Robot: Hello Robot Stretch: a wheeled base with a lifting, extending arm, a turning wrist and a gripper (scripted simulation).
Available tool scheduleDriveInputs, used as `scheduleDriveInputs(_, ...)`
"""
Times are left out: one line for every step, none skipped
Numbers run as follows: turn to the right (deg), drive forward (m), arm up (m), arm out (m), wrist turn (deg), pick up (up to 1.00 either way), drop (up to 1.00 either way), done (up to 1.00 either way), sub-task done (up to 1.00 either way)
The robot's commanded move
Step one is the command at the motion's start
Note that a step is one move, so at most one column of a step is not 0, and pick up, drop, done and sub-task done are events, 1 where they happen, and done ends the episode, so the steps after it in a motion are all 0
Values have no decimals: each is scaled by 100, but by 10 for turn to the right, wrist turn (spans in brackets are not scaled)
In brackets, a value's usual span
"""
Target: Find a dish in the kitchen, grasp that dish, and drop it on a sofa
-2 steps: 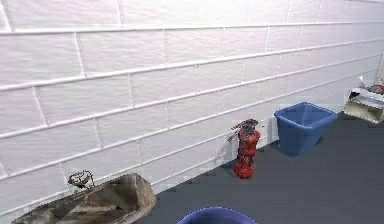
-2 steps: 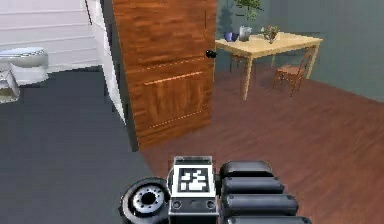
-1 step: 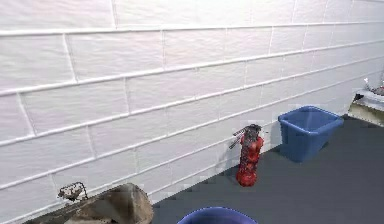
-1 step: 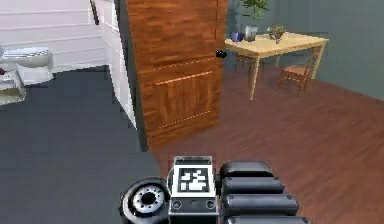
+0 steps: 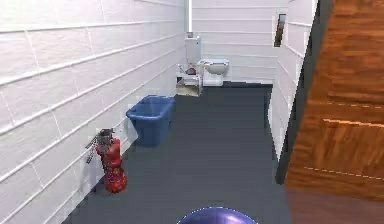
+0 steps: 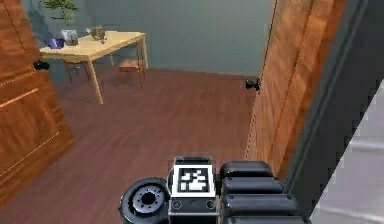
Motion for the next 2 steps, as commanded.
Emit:
scheduleDriveInputs(330, 0, 0, 0, 0, 0, 0, 0, 0)
scheduleDriveInputs(0, 35, 0, 0, 0, 0, 0, 0, 0)
